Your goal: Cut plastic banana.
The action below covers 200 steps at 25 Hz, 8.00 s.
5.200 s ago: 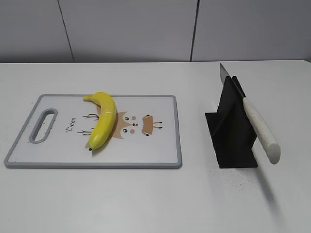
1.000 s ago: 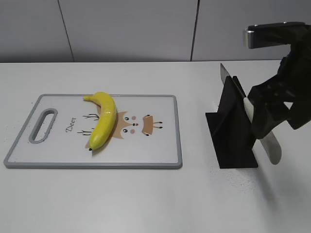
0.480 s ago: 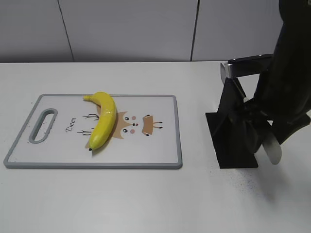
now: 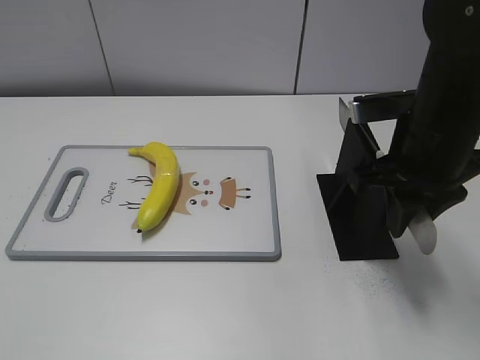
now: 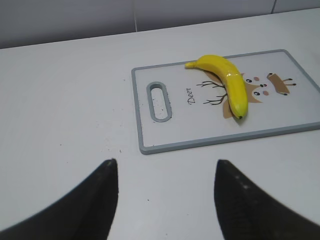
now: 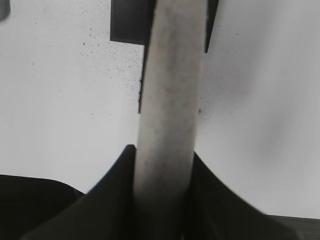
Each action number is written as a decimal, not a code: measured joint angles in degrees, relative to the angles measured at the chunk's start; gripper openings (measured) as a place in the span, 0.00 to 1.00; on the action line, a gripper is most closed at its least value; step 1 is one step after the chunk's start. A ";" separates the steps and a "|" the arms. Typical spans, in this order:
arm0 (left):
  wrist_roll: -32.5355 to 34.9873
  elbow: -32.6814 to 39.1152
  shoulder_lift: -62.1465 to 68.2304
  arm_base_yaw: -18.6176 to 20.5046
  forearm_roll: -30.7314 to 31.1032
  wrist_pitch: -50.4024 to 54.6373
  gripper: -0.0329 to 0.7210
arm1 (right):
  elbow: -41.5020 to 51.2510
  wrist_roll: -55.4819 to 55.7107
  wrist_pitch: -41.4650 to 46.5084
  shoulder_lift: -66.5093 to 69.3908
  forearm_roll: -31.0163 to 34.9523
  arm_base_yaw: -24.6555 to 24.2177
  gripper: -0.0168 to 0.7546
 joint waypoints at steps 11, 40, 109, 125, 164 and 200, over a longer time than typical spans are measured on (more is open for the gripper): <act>0.00 0.00 0.00 0.00 0.00 0.00 0.83 | 0.00 0.65 0.65 -0.50 1.22 -0.06 0.28; 0.04 0.00 0.00 0.00 0.00 0.00 0.82 | -7.16 3.58 3.34 -9.94 -1.85 -0.01 0.26; 48.59 -42.33 73.12 0.00 -13.90 -6.42 0.79 | -33.54 -83.82 -4.80 20.47 21.10 -0.01 0.26; 78.82 -53.07 93.54 0.00 -26.14 0.04 0.74 | -35.61 -85.00 -4.40 24.43 22.42 -0.01 0.26; 80.79 -53.07 107.71 -5.62 -23.85 -5.99 0.45 | -35.64 -86.15 -4.40 25.21 24.77 -0.01 0.26; 79.75 -53.07 113.88 -8.18 -22.88 -9.91 0.05 | -35.93 -85.39 -5.78 27.69 20.29 -0.01 0.26</act>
